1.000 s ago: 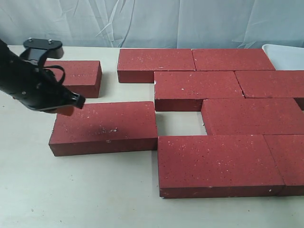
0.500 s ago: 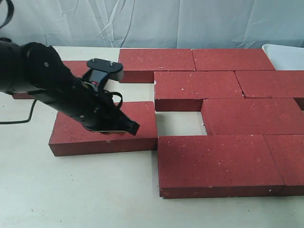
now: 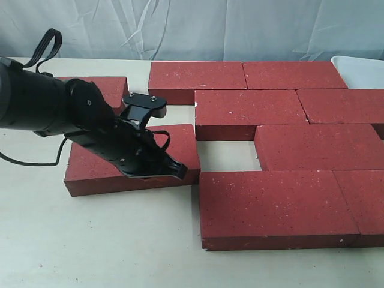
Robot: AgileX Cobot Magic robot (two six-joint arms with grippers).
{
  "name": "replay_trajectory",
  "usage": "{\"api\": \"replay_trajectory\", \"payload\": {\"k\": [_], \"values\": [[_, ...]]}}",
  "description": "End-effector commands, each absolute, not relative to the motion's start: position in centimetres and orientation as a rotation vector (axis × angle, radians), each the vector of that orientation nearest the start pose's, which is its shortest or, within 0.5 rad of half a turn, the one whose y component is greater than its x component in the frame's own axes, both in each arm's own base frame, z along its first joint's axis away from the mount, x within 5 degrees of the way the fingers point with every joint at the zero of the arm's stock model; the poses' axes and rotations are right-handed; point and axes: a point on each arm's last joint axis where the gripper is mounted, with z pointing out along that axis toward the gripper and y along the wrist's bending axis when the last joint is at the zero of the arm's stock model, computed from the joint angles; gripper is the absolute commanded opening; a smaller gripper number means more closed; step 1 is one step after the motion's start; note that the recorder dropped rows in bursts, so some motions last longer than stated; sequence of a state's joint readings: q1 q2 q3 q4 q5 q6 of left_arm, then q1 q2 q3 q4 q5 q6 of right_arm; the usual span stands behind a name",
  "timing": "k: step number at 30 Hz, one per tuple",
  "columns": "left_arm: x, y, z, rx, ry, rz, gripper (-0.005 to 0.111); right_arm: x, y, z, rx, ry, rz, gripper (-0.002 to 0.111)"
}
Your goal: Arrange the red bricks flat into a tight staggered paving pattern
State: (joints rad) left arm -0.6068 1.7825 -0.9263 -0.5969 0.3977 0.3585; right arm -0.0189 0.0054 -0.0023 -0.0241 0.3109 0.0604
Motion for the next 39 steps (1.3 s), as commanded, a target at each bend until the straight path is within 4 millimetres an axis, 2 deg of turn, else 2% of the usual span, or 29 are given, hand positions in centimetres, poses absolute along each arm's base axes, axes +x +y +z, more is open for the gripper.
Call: {"api": "replay_trajectory", "payload": {"k": [1, 5, 8, 12, 16, 21, 27, 30, 33, 38, 39], "values": [[26.2, -20.7, 14.4, 0.639, 2.698, -0.522, 0.0, 5.4, -0.2, 18.6, 0.051, 1.786, 0.005, -0.001], [25.8, -20.8, 14.6, 0.656, 2.723, -0.542, 0.0, 5.4, -0.2, 18.6, 0.051, 1.786, 0.005, -0.001], [25.4, -20.6, 15.8, 0.693, 2.716, -0.565, 0.0, 5.4, -0.2, 18.6, 0.051, 1.786, 0.005, -0.001], [25.2, -20.1, 18.8, 0.732, 2.599, -0.548, 0.0, 5.4, -0.2, 18.6, 0.051, 1.786, 0.005, -0.001], [25.7, -19.9, 21.0, 0.65, 2.456, -0.541, 0.0, 5.4, -0.2, 18.6, 0.051, 1.786, 0.005, -0.001], [25.8, -19.9, 21.3, 0.624, 2.438, -0.544, 0.0, 5.4, -0.2, 18.6, 0.051, 1.786, 0.005, -0.001], [25.4, -19.5, 23.1, 0.596, 2.389, -0.56, 0.0, 5.4, -0.2, 18.6, 0.051, 1.786, 0.005, -0.001], [25.6, -18.2, 24.4, 0.527, 2.38, -0.563, 0.0, 5.4, -0.2, 18.6, 0.051, 1.786, 0.005, -0.001], [25.8, -15.8, 26.0, 0.416, 2.389, -0.537, 0.0, 5.4, -0.2, 18.6, 0.051, 1.786, 0.005, -0.001], [25.3, -10.6, 28.1, 0.254, 2.444, -0.393, 0.0, 5.4, -0.2, 18.6, 0.051, 1.786, 0.005, -0.001], [24.8, -8.6, 28.8, 0.197, 2.469, -0.314, 0.0, 5.4, -0.2, 18.6, 0.051, 1.786, 0.005, -0.001]]}}
